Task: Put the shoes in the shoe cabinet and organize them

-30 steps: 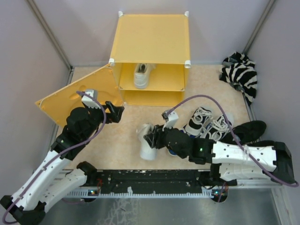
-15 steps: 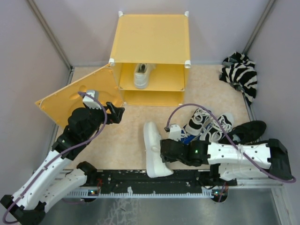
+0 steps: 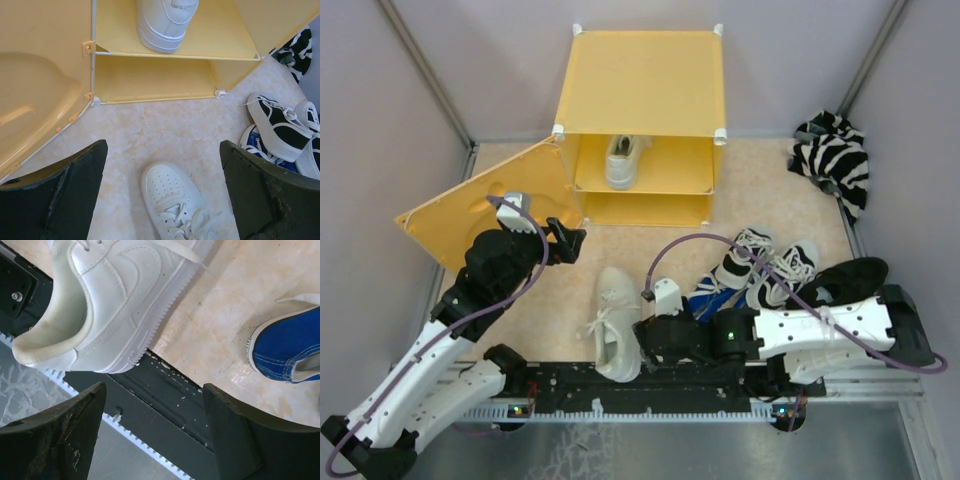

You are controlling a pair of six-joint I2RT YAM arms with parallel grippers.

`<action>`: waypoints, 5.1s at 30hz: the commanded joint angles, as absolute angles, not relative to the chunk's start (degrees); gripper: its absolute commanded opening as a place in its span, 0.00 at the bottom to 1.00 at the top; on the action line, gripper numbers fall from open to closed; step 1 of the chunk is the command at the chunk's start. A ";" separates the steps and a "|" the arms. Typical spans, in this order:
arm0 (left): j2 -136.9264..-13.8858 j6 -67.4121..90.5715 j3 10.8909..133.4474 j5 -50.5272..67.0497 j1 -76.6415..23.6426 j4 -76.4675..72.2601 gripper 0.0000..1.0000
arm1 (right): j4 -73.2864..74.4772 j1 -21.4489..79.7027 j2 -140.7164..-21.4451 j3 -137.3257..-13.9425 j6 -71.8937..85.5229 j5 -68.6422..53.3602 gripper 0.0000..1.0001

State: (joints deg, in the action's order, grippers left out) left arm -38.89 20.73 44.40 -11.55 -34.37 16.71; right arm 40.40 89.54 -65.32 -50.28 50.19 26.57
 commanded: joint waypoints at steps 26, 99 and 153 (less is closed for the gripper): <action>-37.60 20.57 43.77 -11.37 -34.58 16.32 0.99 | 33.48 88.73 -70.14 -52.25 60.69 31.78 0.73; -33.59 18.36 45.97 -11.65 -34.57 19.52 0.99 | 33.11 49.93 -73.24 -77.31 27.69 40.60 0.00; -38.21 16.07 46.55 -12.02 -34.54 18.37 0.99 | 25.42 38.80 -76.89 -81.71 14.75 19.30 0.71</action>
